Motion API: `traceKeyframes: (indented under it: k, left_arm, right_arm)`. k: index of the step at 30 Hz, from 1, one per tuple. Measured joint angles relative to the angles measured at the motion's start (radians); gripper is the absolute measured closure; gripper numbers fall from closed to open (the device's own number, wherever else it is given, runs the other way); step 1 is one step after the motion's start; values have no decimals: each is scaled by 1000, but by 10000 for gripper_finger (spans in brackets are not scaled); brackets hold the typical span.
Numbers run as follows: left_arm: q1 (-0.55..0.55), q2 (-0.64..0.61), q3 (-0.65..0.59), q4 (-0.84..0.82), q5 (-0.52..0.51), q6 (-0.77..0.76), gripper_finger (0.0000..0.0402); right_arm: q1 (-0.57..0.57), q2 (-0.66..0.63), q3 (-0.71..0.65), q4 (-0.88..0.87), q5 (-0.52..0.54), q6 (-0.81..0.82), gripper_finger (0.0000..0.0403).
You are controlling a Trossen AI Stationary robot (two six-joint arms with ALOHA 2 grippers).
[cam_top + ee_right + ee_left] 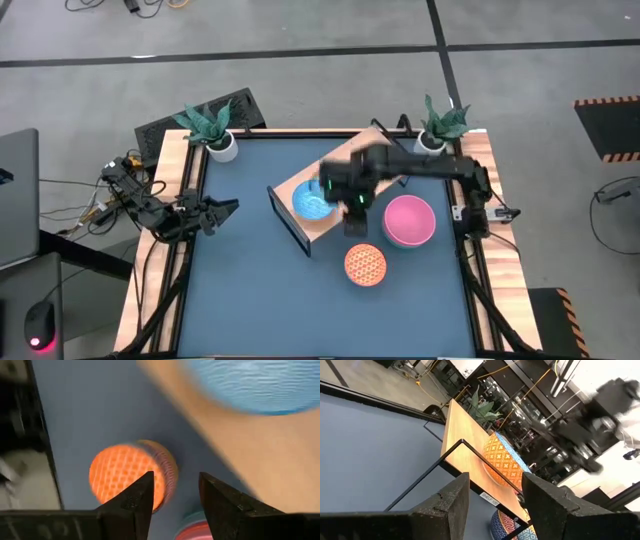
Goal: Place and stack bowls onto a shelf
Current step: Stack the orange patterned bowl on top of the blue patterned bowl on the shelf
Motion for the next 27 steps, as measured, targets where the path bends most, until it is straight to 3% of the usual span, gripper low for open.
traceKeyframes:
  k: [8, 14, 19, 27]
  left_arm:
    - [0, 0, 0, -10, 13, -10, 236]
    - [0, 0, 0, -21, 66, -26, 236]
    - [0, 0, 0, -25, 77, -43, 236]
    - [0, 0, 0, -30, 80, -53, 236]
  right_arm:
    - [167, -49, -123, 132, 63, -183, 223]
    - [174, -49, -300, 226, 60, -325, 223]
    - [176, -47, -443, 378, 58, -352, 223]
    - [191, -48, -463, 503, 57, -344, 223]
